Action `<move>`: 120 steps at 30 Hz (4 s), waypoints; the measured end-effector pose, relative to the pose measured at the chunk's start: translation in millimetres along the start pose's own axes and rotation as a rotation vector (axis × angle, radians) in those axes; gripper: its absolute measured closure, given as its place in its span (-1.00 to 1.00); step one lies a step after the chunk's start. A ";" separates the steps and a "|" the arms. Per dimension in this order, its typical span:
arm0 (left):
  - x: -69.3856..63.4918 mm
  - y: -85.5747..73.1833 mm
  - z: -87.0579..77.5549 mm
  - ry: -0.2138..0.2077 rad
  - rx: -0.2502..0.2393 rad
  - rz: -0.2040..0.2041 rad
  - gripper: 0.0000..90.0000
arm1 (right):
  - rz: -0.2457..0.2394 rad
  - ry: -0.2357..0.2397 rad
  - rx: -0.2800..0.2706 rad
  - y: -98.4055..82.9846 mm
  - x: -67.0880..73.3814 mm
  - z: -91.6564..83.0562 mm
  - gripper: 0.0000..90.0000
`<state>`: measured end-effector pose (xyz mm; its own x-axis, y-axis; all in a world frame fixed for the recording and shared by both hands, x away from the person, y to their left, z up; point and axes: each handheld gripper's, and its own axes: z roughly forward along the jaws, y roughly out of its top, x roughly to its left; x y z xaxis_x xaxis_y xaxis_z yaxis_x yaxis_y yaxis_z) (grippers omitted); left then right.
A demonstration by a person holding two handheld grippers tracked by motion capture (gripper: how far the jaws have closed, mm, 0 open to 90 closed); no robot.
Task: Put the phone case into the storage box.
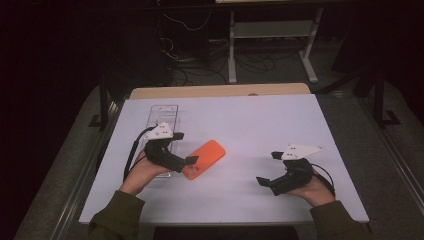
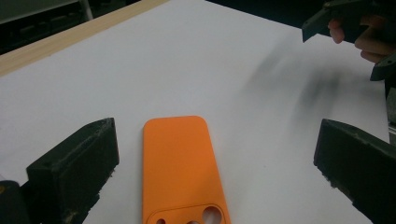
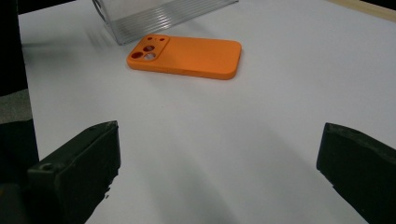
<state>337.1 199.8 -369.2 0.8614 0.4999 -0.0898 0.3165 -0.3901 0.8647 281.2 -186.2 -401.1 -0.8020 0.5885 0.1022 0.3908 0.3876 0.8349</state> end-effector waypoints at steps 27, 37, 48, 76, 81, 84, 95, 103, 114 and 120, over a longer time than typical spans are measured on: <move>8.8 21.0 15.9 0.033 0.018 0.017 -1.00 | 0.001 0.002 0.002 0.0 -0.9 0.7 -1.00; 13.4 30.0 16.8 0.021 -0.021 0.016 -1.00 | 0.001 0.003 0.000 0.0 -0.9 1.1 -1.00; 19.6 36.8 21.8 0.010 -0.045 0.014 -1.00 | 0.006 0.004 0.002 -0.5 -2.1 1.1 -1.00; 23.5 34.5 28.5 0.035 -0.003 0.015 -1.00 | 0.010 0.000 0.005 -3.0 -2.5 1.0 -1.00; 22.6 33.7 30.5 0.039 0.032 0.014 -1.00 | 0.009 0.000 0.004 -3.0 -3.0 1.0 -1.00; 20.9 32.8 32.1 0.044 0.053 0.013 -1.00 | 0.010 0.000 0.002 -2.9 -3.2 1.3 -1.00; 20.8 30.2 32.6 0.077 0.125 0.023 -1.00 | 0.011 -0.002 0.005 -2.9 -3.1 1.7 -1.00; 21.3 28.8 32.4 0.085 0.170 0.032 -1.00 | 0.012 -0.003 0.002 -2.9 -2.6 1.3 -1.00; 17.9 27.3 35.3 0.092 0.243 0.047 -1.00 | 0.014 -0.003 0.003 -2.6 -2.7 0.5 -1.00; 17.8 26.3 35.9 0.092 0.261 0.038 -1.00 | 0.011 -0.002 0.006 -2.6 -2.3 1.0 -1.00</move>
<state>375.0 170.6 -365.8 0.8385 0.5449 -0.0041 0.3866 -0.5896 0.7092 282.4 -187.8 -404.0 -0.7965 0.5945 0.1101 0.4023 0.3852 0.8306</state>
